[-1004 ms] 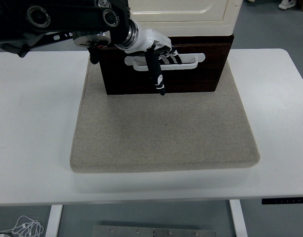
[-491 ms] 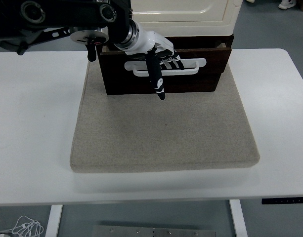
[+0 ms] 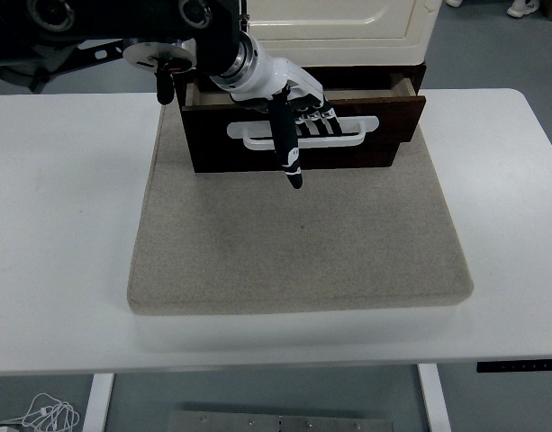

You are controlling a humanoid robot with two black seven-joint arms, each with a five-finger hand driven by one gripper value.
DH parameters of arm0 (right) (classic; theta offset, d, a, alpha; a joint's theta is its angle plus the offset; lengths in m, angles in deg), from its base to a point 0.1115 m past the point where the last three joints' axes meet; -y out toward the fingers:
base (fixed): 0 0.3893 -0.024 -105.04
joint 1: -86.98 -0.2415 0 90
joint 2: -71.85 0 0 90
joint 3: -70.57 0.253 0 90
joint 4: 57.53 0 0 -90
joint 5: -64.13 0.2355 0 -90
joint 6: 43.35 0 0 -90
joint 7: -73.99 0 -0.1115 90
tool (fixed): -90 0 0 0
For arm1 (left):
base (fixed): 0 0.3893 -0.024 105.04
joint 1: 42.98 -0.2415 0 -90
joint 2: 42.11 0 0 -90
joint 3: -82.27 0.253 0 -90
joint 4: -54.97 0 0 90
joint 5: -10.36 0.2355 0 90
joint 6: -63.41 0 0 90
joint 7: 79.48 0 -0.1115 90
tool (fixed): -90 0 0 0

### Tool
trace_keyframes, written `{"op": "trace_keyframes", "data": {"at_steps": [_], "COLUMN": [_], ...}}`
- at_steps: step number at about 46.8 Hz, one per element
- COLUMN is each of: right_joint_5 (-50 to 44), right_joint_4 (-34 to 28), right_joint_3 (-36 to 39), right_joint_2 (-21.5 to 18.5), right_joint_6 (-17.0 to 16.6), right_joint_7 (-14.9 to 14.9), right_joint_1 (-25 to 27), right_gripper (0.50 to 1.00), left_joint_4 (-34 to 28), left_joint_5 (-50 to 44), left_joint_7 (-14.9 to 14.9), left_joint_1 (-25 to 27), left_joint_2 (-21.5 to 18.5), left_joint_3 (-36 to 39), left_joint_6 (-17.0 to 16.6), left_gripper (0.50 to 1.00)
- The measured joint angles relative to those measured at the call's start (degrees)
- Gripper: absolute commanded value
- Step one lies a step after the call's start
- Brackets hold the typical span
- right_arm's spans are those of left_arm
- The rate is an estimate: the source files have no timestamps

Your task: Open the drawer under the combination cabinet

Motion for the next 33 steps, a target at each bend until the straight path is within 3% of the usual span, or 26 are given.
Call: {"op": "trace_keyframes", "data": {"at_steps": [20, 33], "right_joint_5": [0.0, 0.0], "right_joint_4": [0.0, 0.0], "right_joint_3": [0.0, 0.0], "right_joint_2": [0.0, 0.0], "right_joint_6": [0.0, 0.0], "right_joint_7": [0.0, 0.0], "right_joint_1": [0.0, 0.0], "right_gripper": [0.926, 0.926], "left_joint_4": [0.0, -0.3], "left_joint_5": [0.0, -0.1], "left_joint_7": [-0.9, -1.2], "left_joint_1": [0.8, 0.9], "left_joint_2": [-0.9, -1.2], "left_joint_3": [-1.3, -1.4], "left_joint_6": [4.5, 5.6], "left_gripper": [1.0, 1.0]}}
